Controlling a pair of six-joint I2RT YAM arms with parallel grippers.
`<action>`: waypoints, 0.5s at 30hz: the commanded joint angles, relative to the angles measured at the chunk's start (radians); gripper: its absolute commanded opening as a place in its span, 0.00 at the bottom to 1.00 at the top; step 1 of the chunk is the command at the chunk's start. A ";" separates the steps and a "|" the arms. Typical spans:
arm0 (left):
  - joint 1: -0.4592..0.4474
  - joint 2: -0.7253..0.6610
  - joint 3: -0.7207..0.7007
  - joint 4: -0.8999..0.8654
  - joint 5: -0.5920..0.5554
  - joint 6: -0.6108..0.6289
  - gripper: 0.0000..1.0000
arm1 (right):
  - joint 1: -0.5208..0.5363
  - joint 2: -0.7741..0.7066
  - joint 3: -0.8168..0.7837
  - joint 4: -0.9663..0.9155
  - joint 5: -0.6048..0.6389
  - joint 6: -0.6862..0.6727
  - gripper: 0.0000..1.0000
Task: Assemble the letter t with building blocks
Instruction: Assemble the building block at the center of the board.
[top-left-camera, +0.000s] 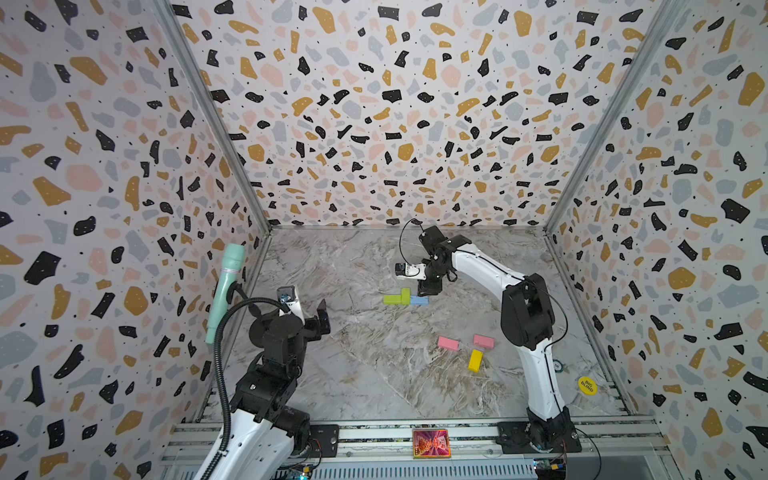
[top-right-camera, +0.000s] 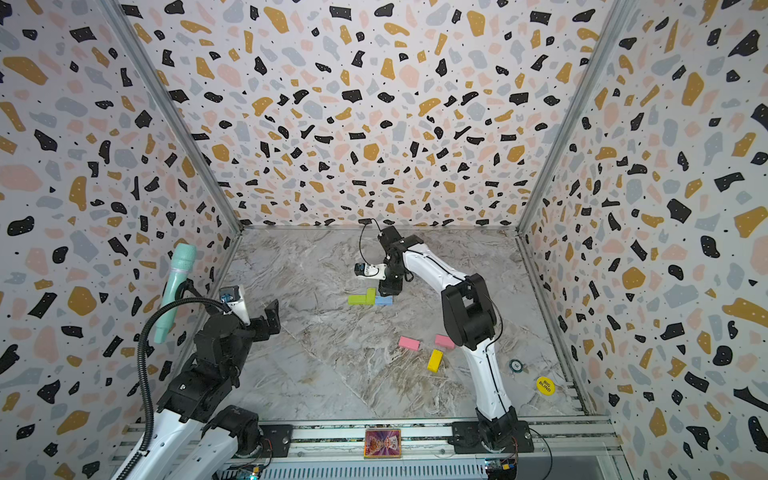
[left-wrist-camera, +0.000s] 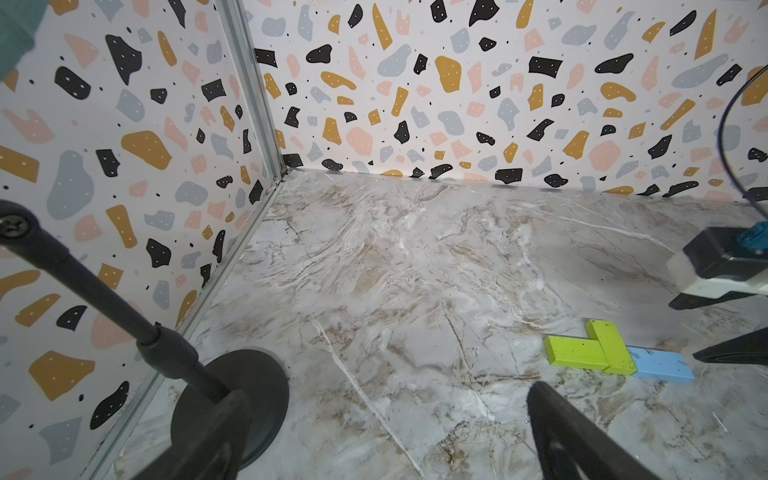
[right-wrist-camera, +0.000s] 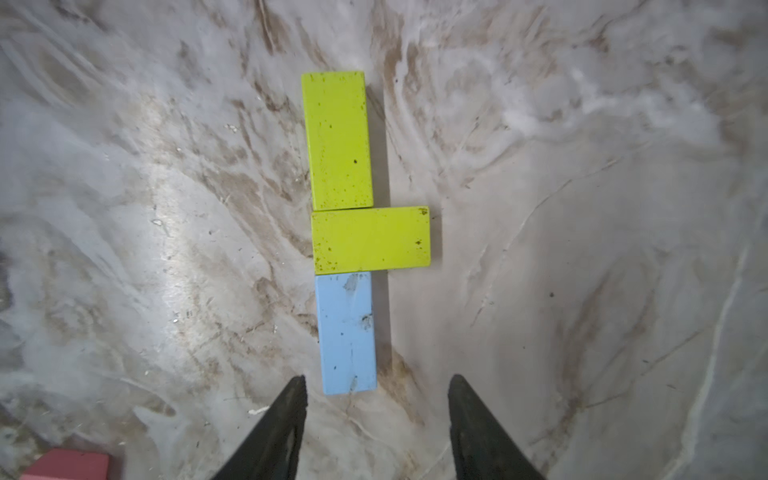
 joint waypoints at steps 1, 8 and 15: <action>-0.006 -0.002 0.006 0.028 0.013 -0.002 0.99 | -0.004 -0.100 0.018 -0.035 -0.035 0.028 0.56; -0.005 -0.001 0.006 0.032 0.018 -0.001 0.99 | -0.003 -0.330 -0.219 0.086 0.012 0.227 0.56; -0.006 0.000 0.006 0.038 0.029 0.002 0.99 | 0.026 -0.567 -0.498 0.108 0.060 0.427 0.55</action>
